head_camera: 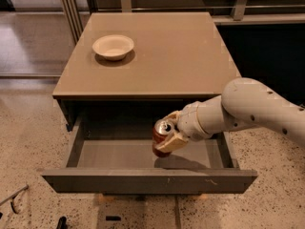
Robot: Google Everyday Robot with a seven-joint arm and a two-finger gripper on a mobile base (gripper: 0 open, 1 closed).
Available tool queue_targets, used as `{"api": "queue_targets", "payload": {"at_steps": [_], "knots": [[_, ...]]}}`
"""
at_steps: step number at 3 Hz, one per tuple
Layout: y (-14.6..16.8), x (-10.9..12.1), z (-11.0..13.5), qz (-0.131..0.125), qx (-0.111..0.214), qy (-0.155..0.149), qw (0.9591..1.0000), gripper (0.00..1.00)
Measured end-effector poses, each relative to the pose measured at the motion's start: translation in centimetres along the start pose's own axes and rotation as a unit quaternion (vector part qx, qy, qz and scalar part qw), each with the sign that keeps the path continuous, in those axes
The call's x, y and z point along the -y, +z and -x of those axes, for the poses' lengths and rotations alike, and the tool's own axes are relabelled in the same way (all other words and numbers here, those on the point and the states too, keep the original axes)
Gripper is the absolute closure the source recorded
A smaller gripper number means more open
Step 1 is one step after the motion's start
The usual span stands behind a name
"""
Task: Place coke can into top drawer
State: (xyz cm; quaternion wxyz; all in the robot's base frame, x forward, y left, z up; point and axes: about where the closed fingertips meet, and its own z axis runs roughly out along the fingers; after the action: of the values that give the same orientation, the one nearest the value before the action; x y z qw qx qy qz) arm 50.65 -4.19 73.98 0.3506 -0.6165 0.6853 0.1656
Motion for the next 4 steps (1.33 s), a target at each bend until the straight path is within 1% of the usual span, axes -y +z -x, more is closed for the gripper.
{"api": "queue_targets", "payload": {"at_steps": [1,2,3,4], "knots": [[2.1,0.9,-1.0,0.010,-0.001,-0.027,0.9996,1.00],[4.9,1.7,-2.4,0.021,-0.005,-0.041,0.9989,1.00],[6.3,2.0,-3.4,0.026,-0.007,-0.041,0.9988,1.00],[7.7,2.2,-4.5,0.031,-0.008,-0.033,0.9989,1.00]]}}
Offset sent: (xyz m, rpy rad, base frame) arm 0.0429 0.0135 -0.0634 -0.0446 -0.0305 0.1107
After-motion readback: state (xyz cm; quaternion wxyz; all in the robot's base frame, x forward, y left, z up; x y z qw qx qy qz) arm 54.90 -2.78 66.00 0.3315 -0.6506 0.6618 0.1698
